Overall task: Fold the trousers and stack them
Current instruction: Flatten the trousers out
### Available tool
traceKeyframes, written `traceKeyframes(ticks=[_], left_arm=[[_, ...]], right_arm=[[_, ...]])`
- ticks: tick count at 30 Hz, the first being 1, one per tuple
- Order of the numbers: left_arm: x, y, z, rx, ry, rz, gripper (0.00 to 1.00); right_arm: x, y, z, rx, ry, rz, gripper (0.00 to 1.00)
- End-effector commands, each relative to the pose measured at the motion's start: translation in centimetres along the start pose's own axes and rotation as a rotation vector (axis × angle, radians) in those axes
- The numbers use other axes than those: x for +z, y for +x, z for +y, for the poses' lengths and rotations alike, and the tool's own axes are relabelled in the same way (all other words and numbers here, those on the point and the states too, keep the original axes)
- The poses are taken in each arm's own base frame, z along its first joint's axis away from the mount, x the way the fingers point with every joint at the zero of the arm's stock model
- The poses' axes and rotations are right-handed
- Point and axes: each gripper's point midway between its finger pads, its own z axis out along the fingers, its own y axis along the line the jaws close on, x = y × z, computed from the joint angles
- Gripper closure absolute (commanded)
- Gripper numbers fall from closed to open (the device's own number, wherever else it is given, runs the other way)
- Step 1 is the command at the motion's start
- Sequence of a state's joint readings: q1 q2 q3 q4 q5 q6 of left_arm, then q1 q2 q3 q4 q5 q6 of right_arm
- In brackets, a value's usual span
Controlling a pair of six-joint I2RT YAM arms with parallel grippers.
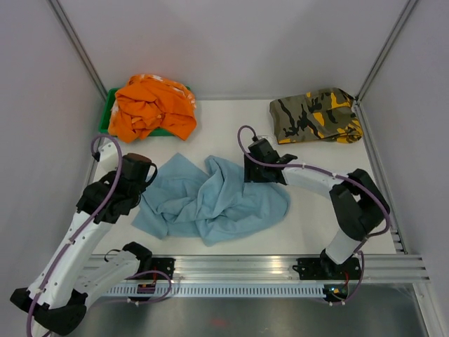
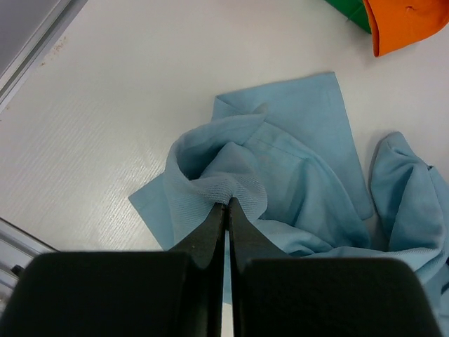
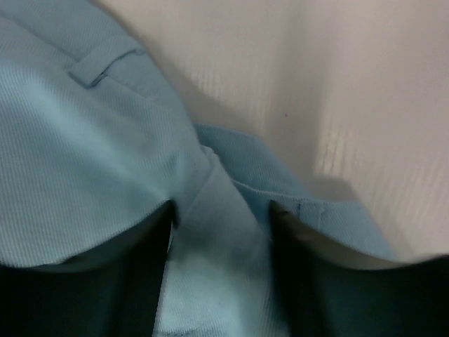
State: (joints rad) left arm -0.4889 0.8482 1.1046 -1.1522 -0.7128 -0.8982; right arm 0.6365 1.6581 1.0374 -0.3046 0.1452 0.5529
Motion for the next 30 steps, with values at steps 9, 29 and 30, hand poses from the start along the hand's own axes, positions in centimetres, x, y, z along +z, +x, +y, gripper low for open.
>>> traceKeyframes(ticks=[9,29,30], left_arm=[[1.3,-1.3,-1.6,0.001,0.028,-0.014,0.98],[4.4,-6.2,-8.8,0.202,0.229,0.051,0.98],[5.1,-5.7,-8.8,0.214,0.216,0.07,0.98]], right_arm=[[-14.9,-8.1,-4.7,0.176,0.167,-0.39,1.0],[-22.6,-4.1,-10.8,0.308,0.314,-0.412,0.02],[-22.5,-5.6,-10.8,0.266,0.347,-0.421,0.02]])
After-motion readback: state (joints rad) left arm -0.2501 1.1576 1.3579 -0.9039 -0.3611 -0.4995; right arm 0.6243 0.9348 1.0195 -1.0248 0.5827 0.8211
